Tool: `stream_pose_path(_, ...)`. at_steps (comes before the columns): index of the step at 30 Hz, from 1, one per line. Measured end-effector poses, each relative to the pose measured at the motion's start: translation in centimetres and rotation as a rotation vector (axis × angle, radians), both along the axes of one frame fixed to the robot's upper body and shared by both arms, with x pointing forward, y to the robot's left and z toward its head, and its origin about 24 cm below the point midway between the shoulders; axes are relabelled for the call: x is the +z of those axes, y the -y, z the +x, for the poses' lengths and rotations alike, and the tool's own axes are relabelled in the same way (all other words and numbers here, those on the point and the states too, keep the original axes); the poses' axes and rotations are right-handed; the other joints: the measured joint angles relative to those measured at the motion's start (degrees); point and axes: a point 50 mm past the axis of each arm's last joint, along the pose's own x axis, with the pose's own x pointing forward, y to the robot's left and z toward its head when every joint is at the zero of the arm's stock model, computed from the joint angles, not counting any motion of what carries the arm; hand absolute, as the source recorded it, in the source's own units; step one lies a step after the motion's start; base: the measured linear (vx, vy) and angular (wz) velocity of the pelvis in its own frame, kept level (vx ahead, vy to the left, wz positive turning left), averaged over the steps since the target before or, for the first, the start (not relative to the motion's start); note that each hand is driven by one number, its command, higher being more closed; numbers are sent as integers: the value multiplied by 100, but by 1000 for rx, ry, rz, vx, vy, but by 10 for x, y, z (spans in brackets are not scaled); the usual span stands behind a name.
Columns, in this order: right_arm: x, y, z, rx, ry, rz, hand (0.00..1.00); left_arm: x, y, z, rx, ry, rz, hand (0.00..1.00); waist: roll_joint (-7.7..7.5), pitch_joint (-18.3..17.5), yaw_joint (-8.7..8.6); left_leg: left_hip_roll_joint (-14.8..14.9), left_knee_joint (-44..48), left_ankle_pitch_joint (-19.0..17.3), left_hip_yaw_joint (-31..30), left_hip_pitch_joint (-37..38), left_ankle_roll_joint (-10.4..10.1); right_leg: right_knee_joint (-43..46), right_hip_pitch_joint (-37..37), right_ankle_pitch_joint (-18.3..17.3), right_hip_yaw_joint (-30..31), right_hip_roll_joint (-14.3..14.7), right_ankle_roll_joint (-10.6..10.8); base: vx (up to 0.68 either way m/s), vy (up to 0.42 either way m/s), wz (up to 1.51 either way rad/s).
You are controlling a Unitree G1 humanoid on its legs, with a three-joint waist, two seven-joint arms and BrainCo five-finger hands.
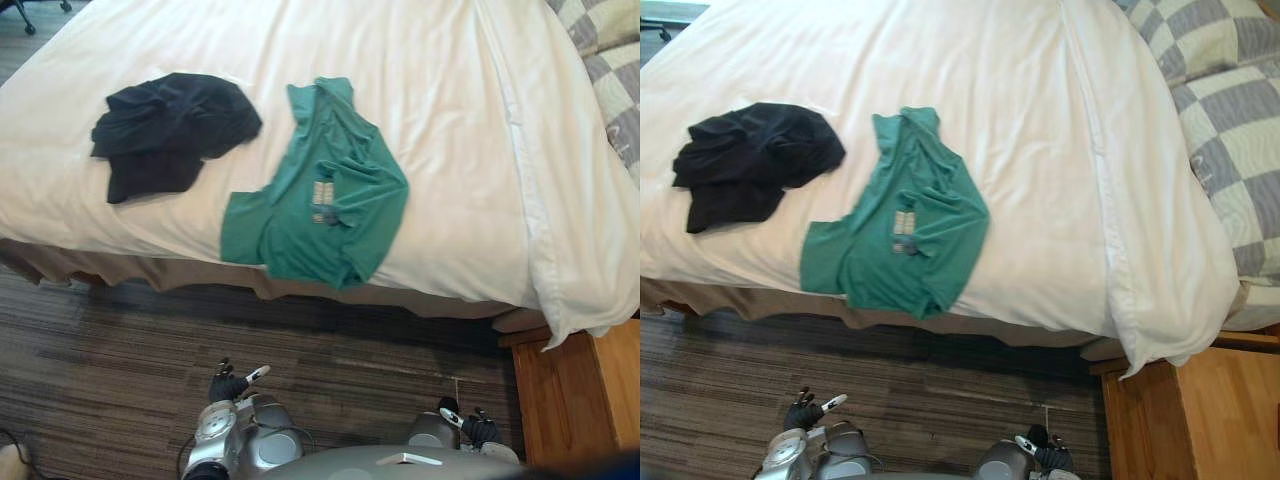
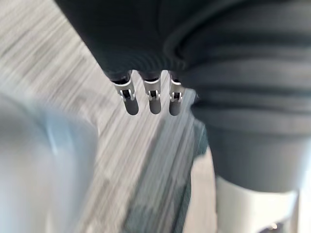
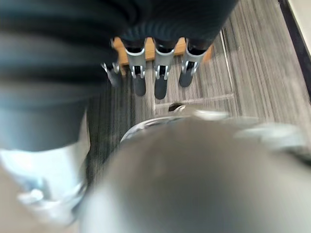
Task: Tidy the bed and pick cloth on bed and put in laundry
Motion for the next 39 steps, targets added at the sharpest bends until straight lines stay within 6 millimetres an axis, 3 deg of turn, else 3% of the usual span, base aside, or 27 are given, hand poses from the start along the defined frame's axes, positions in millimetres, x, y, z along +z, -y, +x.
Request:
stream_pose_path(1,1,-2,4,8,15,2,0,0,0,-1,-2,-6,4,0,4,2,-32,-17,-72,33,24,12,86,183,-32,-320,-155,109,49,-28,437,-26)
stream_pose_path(3,5,-17,18,81,55,25,0,-2,-1,-5,-12,-24,13,0,31,17,-87,-139,-815,411,196,381,339,1033,-2,-1651,-368,1026,353,25,359,-12)
stream_pose_path(4,7,-22,24,106,77,32,0,-2,0,-5,-13,-23,9,0,65,21,-82,-183,-1019,527,245,498,384,1201,0,-1946,-352,1264,345,37,279,-8)
stream_pose_path(6,19,-46,46,197,181,63,0,-1,11,6,-45,-1,-8,0,224,41,-137,-452,-1784,981,267,746,498,1421,38,-2782,-334,2040,164,-10,155,16)
stream_pose_path(8,29,-56,58,249,258,69,0,0,20,13,-66,10,-25,0,208,50,-125,-735,-1989,1085,284,828,525,964,300,-3023,-343,2119,-13,-56,58,11)
stream_pose_path(11,35,-63,67,287,301,83,0,-1,33,17,-74,22,-55,0,432,192,-111,-825,-2219,1302,212,873,524,510,449,-2931,-213,2200,-94,-87,-12,0)
stream_pose_path(14,35,-65,73,311,304,92,0,0,44,21,-93,42,-75,0,498,353,-95,-771,-2126,1311,129,749,487,547,350,-2922,-205,2205,-114,-103,-31,-1)
stream_pose_path(17,38,-39,79,323,307,14,0,14,66,43,-154,149,-107,0,649,862,-119,-700,-1145,1027,205,295,436,1044,162,-3125,-199,2015,-86,-116,66,9)
stream_pose_path(18,36,-38,76,317,292,13,0,15,66,44,-150,160,-110,0,649,906,-122,-682,-968,1015,308,247,457,1159,153,-3202,-194,1935,-72,-64,83,5)
stream_pose_path(19,33,-24,72,266,271,-9,0,17,64,44,-137,174,-110,0,625,918,-108,-713,-663,1020,525,183,469,1458,80,-3334,-108,1746,-19,-56,74,2)
stream_pose_path(22,23,-3,56,137,197,-29,0,15,57,39,-123,160,-98,0,616,913,-107,-842,-657,964,586,139,488,1679,-60,-3360,-112,1447,36,-24,87,-1)
stream_pose_path(24,20,7,49,15,185,-17,0,11,52,34,-95,140,-95,0,664,885,-154,-632,-440,677,605,80,622,1768,-92,-3361,-139,1366,49,-7,99,8)
stream_pose_path(25,18,16,43,-31,164,-30,0,10,49,32,-77,129,-96,0,600,910,-181,-440,-344,598,594,67,605,1821,-85,-3378,-168,1277,82,20,160,31)
stream_pose_path(27,9,33,11,-120,64,-50,0,11,45,31,-56,136,-92,0,562,898,-229,26,-509,649,499,65,531,1913,14,-3436,-277,871,373,40,266,54)
stream_pose_path(28,6,34,1,-127,34,-49,0,10,44,30,-48,134,-92,0,553,870,-229,124,-611,670,442,60,502,1927,15,-3434,-279,776,464,65,374,46)
stream_pose_path(31,0,35,-27,-204,-27,-33,0,3,44,15,-21,92,-100,0,719,602,-191,486,-1084,892,133,77,458,1880,33,-3332,-252,473,966,121,545,21)
stream_pose_path(32,-2,31,-32,-243,-37,-11,0,2,43,12,-13,80,-102,0,713,495,-166,445,-966,1044,164,60,-347,1694,159,-3217,-193,319,1086,172,663,15)
stream_pose_path(33,-7,13,-36,-267,-49,44,0,4,28,12,-3,82,-59,0,313,341,-138,78,-589,732,309,-71,-173,1160,357,-2813,-166,26,1081,196,644,19)
stream_pose_path(34,-8,10,-40,-272,-60,51,0,3,22,10,7,72,-48,0,254,276,-136,5,-289,543,292,-220,-88,852,498,-2497,-166,-1,1063,193,601,1)
stream_pose_path(35,-9,5,-41,-231,-74,55,0,1,17,4,9,43,-36,0,241,214,-114,-6,202,131,313,-388,79,400,592,-1805,-140,-10,978,165,624,-31)
stream_pose_path(36,-9,7,-35,-174,-79,36,0,0,15,4,4,32,-26,0,243,180,-70,9,358,-81,525,-402,257,159,548,-1207,-178,-65,525,141,617,-48)
stream_pose_path(37,-8,7,-29,-135,-75,25,0,1,14,7,-6,32,-19,0,230,172,-82,5,334,-118,672,-371,343,254,437,-1104,-284,-93,201,153,623,-62)
stream_pose_path(38,-6,8,-19,-55,-65,-3,0,3,13,12,-18,43,-10,0,237,176,-116,-4,174,-99,865,-268,474,830,92,-1427,-593,3,-33,153,486,-74)
stream_pose_path(39,-2,5,-5,50,-44,-28,0,4,11,14,-31,47,-2,0,262,191,-117,-1,-190,3,1095,-2,604,1166,-82,-1772,-796,359,91,138,440,-82)
